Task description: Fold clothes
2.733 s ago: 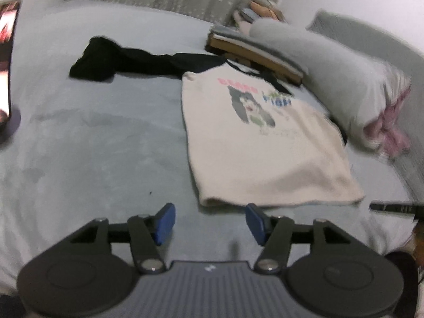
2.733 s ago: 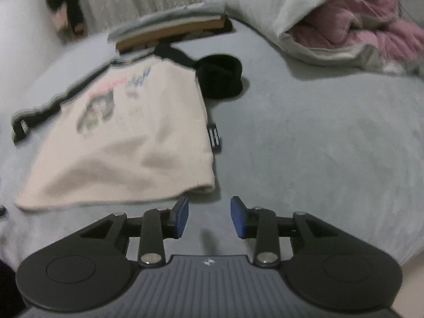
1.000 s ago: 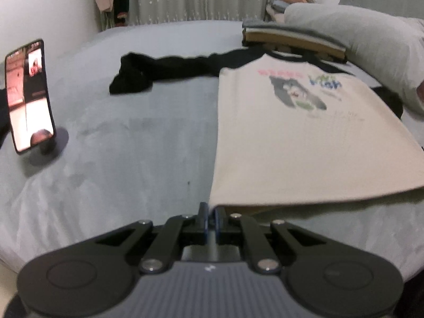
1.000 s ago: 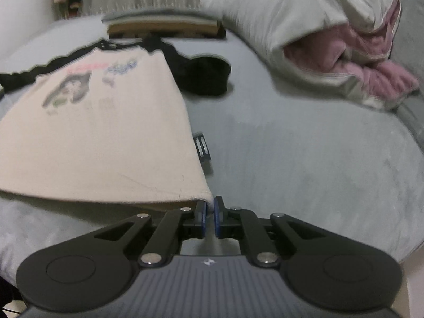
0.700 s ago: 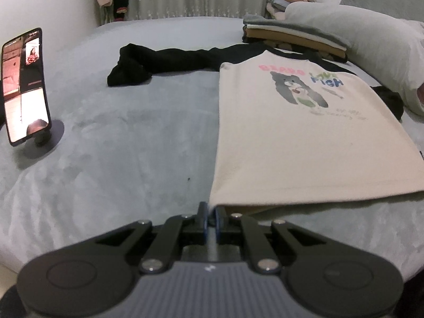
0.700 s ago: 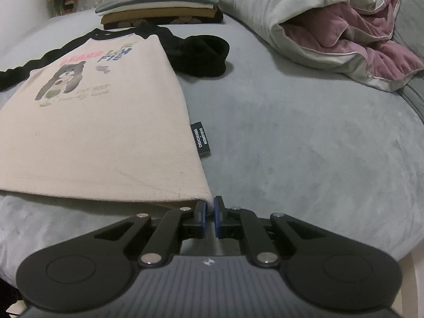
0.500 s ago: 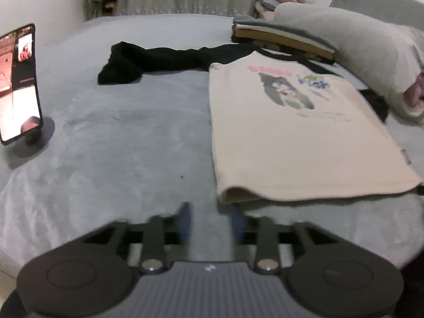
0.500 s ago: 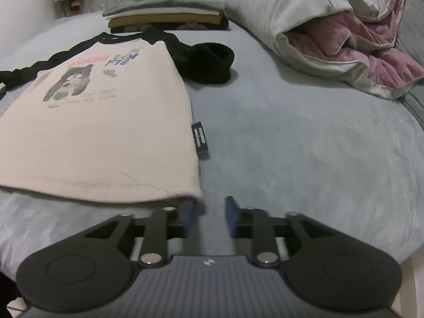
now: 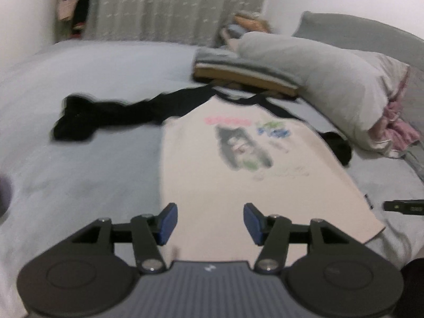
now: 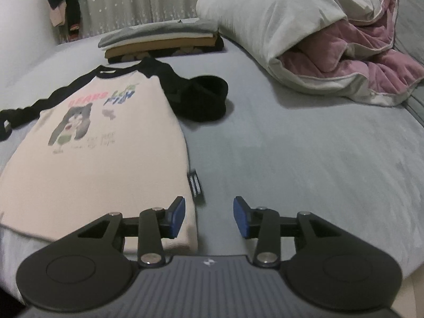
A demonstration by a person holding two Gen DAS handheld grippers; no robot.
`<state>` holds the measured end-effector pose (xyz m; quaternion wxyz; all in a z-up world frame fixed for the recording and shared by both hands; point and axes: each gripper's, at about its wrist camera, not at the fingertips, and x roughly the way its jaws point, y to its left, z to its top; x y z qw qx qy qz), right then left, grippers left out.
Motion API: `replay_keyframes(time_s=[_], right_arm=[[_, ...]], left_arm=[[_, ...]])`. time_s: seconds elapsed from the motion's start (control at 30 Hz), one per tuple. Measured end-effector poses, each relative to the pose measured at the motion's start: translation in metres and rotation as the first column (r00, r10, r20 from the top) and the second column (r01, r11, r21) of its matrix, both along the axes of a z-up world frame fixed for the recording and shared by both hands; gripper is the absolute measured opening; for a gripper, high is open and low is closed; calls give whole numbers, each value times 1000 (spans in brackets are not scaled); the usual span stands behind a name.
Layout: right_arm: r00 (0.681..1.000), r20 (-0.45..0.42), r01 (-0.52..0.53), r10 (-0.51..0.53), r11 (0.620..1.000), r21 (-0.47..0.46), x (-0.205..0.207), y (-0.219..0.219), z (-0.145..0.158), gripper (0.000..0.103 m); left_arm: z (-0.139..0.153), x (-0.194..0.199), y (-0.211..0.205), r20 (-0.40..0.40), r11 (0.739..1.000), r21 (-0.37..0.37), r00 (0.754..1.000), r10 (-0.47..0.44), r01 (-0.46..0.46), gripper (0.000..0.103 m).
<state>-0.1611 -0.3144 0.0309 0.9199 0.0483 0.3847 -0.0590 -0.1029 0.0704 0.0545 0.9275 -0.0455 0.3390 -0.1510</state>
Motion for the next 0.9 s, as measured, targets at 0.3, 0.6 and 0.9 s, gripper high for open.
replay_keyframes(time_s=[0.3,0.6,0.9], right_arm=[[998,8,59,-62,986,157,65,-14,-10,44],[981,0,183,-195,919,350,120,-41,-31,46],[951,61,251,-304,870,425,156,-52,-41,33]], left_arm=[[-16,80,-51,50,995,4,994,-98,97,65],[-67,116,-55,14,995,-29,996,-91,92,66],[-71,109,-72,74,990,80,990,-123,117,75]])
